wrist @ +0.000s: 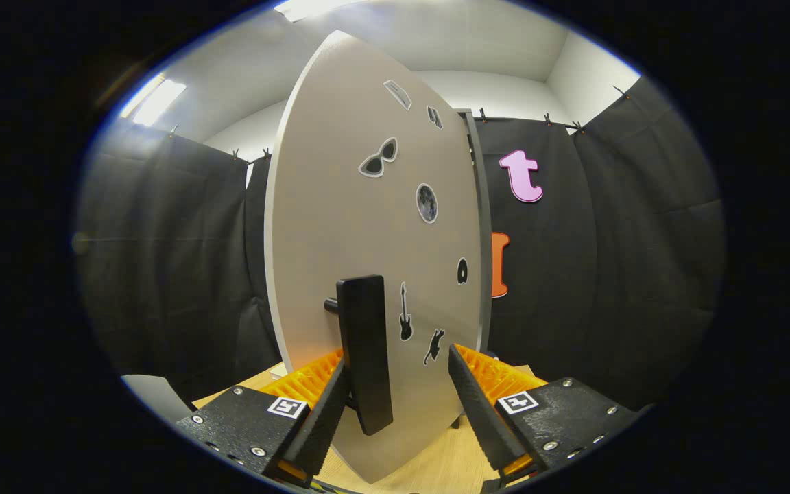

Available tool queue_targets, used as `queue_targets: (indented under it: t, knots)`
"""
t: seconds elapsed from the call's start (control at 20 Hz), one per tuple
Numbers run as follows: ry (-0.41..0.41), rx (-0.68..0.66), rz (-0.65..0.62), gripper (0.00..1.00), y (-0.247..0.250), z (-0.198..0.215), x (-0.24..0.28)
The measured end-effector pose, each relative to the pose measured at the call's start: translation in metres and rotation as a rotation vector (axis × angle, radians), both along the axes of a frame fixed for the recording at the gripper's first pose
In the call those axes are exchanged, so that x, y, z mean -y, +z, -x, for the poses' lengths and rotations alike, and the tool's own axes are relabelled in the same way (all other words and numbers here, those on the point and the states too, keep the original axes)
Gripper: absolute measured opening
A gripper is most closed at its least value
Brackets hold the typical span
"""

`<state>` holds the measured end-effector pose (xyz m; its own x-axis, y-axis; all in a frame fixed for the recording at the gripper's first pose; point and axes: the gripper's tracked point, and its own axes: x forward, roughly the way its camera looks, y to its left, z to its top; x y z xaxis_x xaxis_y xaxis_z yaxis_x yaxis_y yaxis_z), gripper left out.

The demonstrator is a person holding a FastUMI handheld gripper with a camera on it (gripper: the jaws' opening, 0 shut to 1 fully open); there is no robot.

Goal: Open the shoe cabinet door, grab the shoes and put them into the shoe cabinet, then close the shoe cabinet door.

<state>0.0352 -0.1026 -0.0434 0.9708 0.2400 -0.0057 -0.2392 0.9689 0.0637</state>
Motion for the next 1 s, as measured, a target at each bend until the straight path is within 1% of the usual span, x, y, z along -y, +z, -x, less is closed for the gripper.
queue_targets:
  t: [0.3,0.4,0.65,1.0]
  knots:
    - [0.03,0.017,0.019,0.87,0.002,-0.014,-0.029]
    - [0.028,0.022,0.031,0.87,0.004,-0.02,-0.039]
    - [-0.046,0.056,0.097,0.89,0.009,-0.032,-0.06]
    - [-0.157,0.085,0.053,0.9,0.01,-0.052,-0.088]
